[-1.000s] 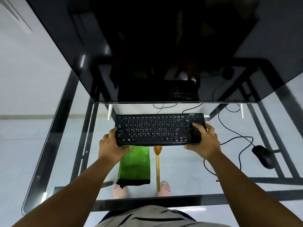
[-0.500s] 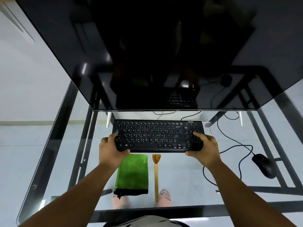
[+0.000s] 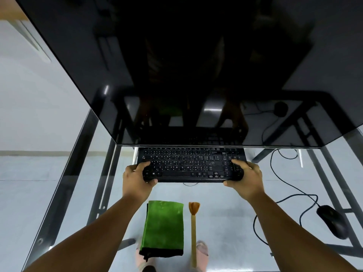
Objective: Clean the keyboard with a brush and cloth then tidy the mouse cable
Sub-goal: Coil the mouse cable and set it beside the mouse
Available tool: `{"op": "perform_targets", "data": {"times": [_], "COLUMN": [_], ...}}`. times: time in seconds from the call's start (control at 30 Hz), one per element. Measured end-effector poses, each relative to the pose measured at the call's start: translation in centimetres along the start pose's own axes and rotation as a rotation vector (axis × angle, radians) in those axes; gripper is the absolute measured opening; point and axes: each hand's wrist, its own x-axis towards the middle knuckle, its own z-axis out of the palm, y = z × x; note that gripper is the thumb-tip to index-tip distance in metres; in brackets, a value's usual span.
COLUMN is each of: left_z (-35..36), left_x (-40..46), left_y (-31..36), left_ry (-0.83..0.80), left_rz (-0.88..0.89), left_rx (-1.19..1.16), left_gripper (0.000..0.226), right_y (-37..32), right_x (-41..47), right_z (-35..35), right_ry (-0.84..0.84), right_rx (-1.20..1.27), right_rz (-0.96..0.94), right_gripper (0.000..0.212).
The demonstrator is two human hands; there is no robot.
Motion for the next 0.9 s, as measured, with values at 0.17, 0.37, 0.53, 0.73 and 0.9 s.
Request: {"op": "perform_targets", "data": {"times": [0.17, 0.37, 0.53, 0.73, 0.9], "left_z": [0.3, 0.5, 0.5, 0.6, 1.3], "left_x": [0.7, 1.1, 1.0, -0.1, -1.2], "left_y": [0.2, 0.2, 0.4, 0.3, 1.2], "left_ry": [0.004, -0.012, -0.023, 0.046, 0.008], "left_rz": [0.031, 0.022, 0.019, 0.115, 0.228], "left_rx": [0.03, 0.017, 0.02, 0.206, 0.311], "left_gripper": [0.066, 0.064, 0.061, 0.059, 0.072], "right_y": [0.1, 0.0, 0.0, -0.2, -0.1], "right_x": [0.0, 0.2, 0.0, -0.7, -1.4], "right_z": [0.3, 0.5, 0.8, 1.2, 1.4], "right_ry": [0.029, 0.06, 0.072, 0.109, 0.215], "right_rx": [0.01, 0.009, -0.028, -0.049, -0.014], "right_rz": [0.006, 0.023, 0.022, 0.007, -0.068], "right_gripper": [0.081, 0.078, 0.078, 0.077, 0.067]}}
